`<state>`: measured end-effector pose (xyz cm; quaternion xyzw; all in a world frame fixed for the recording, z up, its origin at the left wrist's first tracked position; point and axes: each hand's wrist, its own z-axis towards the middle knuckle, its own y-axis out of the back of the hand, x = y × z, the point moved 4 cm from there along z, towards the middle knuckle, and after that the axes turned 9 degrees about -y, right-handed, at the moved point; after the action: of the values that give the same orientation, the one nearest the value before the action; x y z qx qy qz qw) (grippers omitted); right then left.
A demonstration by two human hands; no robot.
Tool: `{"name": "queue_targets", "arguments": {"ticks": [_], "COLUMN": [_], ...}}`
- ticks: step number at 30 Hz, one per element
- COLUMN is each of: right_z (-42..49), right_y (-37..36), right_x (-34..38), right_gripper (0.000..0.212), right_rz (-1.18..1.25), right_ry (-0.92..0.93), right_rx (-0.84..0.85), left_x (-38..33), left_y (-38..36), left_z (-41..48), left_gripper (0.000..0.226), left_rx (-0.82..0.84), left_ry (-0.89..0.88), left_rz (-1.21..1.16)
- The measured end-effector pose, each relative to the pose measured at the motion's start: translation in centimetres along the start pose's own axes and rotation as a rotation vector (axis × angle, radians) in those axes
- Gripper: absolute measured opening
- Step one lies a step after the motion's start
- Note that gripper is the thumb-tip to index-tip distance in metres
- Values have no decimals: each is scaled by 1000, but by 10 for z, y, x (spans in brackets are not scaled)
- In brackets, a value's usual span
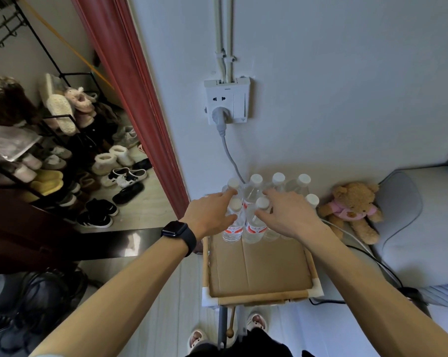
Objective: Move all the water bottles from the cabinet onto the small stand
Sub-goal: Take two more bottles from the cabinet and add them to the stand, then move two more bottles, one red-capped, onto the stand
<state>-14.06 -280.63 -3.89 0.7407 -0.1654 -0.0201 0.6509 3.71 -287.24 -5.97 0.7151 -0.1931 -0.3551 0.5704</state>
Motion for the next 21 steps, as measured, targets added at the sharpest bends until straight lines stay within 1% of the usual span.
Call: {"name": "queue_targets", "arguments": {"ticks": [2,4,6,7,9,11,13,16,18,21], "right_z": [-13,-33,-54,-66,-87,-105,-120,-143,-154,-162], "right_y": [10,15,10,2,-25,-57,-83,-109,-123,-141], "right_x": [-3,-7,-12,-16,-26,-32,-33,-30,-27,-21], "right_gripper": [40,32,27,24,20,26,32,36,34,32], "right_rz": [81,178,272,298,296,242,182,101,54,36], "right_ry": [-12,-33,-55,-76,-121,-135,-112,-81,-26,120], "right_rx": [-72,-124,-139,-133,-71,54,154,269,320,339], "left_x": [3,6,10,12,15,15,12,-4,-17,-28], "left_y": [-2,-8,-21,-33,-64,-95,-116,-131,-140,-153], "left_z": [-11,-27,-46,-57,-79,-99,-115,-140,-159,-194], "left_gripper": [48,33,26,24,25,30,36,42,43,42], "left_rx": [-75,-127,-124,-86,42,174,253,312,316,273], "left_ry": [40,78,112,130,156,139,125,163,213,372], "left_rz": [-37,-68,-86,-99,-113,-115,-72,19,29,-24]}}
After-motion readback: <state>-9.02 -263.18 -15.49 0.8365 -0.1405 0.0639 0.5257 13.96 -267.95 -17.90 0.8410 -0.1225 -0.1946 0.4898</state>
